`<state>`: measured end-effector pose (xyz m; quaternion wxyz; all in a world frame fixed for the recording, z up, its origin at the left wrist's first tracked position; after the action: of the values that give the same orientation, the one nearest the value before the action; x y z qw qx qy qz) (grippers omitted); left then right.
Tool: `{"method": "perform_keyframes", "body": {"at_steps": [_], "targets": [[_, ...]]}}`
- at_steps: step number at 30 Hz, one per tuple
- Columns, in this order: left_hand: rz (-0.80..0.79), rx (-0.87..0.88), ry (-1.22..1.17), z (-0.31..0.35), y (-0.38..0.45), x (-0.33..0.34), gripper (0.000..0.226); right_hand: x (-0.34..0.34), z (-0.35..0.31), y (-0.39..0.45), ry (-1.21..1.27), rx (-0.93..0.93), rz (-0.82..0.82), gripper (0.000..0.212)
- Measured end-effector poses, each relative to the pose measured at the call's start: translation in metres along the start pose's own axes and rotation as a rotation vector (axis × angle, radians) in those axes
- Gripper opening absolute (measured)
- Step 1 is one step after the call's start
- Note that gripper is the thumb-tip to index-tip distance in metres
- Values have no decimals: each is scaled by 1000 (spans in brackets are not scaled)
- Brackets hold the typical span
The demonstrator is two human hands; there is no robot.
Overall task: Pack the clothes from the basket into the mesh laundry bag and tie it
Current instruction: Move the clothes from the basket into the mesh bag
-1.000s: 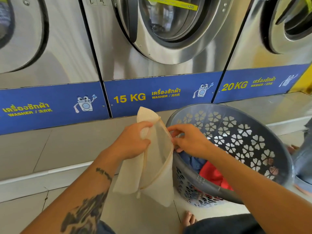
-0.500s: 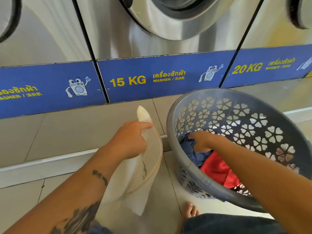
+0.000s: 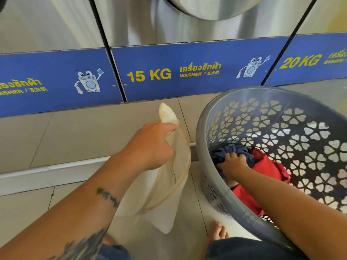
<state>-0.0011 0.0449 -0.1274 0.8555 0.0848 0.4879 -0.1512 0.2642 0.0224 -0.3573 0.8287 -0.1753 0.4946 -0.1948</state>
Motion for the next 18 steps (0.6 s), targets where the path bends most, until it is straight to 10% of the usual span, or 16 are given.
{"method": "perform_keyframes", "body": {"at_steps": [10,18], "targets": [[213,134,-2,16,-1,-50,61,-107,53,-54,622,48,366,17],[289,111,-52,33,-17,-59,63,-203,99,-171,1323,103,791,30]]}}
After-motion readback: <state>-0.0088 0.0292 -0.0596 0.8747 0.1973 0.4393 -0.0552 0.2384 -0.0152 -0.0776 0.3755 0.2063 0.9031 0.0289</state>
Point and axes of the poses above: each hand's wrist, its own y-axis towards the middle knuckle, its own x-axis out of the palm, z = x × y, the point moved 6 cm from there along y, towards the middle knuckle, and after that the axes turned 10 degrees about z, right-handed, at the moved point
